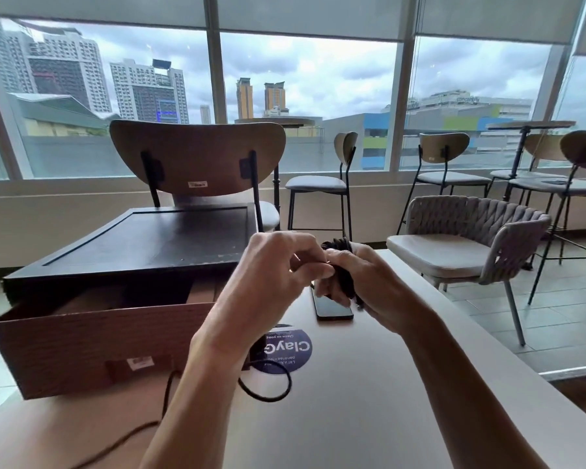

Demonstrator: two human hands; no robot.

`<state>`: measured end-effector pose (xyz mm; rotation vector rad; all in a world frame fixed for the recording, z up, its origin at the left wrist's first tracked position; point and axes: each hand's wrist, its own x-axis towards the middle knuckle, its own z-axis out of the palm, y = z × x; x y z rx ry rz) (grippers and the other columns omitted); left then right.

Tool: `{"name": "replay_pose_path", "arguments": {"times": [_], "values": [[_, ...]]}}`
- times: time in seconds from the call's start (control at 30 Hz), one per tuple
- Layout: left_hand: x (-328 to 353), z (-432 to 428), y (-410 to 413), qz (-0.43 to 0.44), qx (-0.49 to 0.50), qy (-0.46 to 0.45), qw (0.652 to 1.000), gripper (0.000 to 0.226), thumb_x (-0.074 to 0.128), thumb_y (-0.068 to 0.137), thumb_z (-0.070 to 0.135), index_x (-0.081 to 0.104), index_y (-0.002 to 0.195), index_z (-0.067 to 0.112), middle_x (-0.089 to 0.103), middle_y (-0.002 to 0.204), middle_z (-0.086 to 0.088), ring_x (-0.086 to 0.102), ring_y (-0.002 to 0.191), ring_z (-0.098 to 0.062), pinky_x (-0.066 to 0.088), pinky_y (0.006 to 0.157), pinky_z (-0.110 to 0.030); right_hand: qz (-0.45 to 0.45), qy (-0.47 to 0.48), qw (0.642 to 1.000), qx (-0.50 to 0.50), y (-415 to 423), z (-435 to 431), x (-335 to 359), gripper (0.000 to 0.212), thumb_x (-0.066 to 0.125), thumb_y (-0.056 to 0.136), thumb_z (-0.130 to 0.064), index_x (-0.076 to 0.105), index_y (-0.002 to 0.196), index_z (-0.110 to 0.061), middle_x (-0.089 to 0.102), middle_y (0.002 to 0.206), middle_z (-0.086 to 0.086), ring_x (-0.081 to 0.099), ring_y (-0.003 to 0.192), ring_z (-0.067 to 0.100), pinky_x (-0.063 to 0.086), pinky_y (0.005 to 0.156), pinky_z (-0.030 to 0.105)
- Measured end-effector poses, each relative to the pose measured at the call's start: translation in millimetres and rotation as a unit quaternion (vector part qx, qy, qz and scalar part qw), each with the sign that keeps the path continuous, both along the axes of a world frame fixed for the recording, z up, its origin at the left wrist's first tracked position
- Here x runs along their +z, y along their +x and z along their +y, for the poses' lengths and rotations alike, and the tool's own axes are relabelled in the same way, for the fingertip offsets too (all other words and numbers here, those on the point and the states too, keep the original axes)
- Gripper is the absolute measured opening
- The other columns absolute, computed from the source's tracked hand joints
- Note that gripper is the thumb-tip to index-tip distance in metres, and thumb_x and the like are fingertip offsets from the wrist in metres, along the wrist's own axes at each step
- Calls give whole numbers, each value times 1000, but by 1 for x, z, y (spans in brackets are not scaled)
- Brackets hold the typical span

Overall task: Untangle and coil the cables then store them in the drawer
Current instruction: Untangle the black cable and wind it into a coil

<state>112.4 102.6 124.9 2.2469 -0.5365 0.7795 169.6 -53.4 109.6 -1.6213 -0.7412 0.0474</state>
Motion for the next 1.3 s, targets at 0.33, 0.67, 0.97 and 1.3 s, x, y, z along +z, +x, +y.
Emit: {"name": "replay_pose_path", "arguments": {"times": [0.33, 0.67, 0.97, 1.3], "values": [[-7, 34, 9, -24, 71, -59, 995, 10, 81, 82, 24, 73, 76, 23, 68, 64, 13, 60, 56, 1, 45, 56, -12, 55, -31, 996, 64, 4, -7, -3, 47, 38, 106, -18, 47, 61, -10, 45, 50, 0, 40, 45, 11, 35, 57, 27], [-28, 32, 28, -93, 169, -117, 974, 25, 65, 92, 43, 74, 85, 20, 69, 74, 9, 64, 65, -4, 49, 64, -18, 92, 29, 973, 210, 3, -23, -3, 28, 52, 98, -31, 62, 96, -4, 34, 56, -4, 24, 47, 11, 25, 50, 26], [-30, 14, 28, 64, 110, 17, 992, 10, 63, 98, 25, 71, 94, 20, 68, 78, 6, 66, 72, -8, 57, 73, -37, 175, 368, 901, 149, 12, -18, 10, 9, 44, 94, -12, 51, 94, -7, 52, 68, -2, 43, 49, 5, 51, 66, 21], [-13, 16, 12, 103, 90, 86, 987, 17, 63, 98, 31, 65, 84, 21, 66, 76, 7, 62, 73, -11, 49, 67, -28, 237, 546, 800, 76, 21, -24, 9, 31, 35, 107, -14, 57, 111, 6, 62, 120, 20, 52, 52, 7, 51, 57, 20]]}}
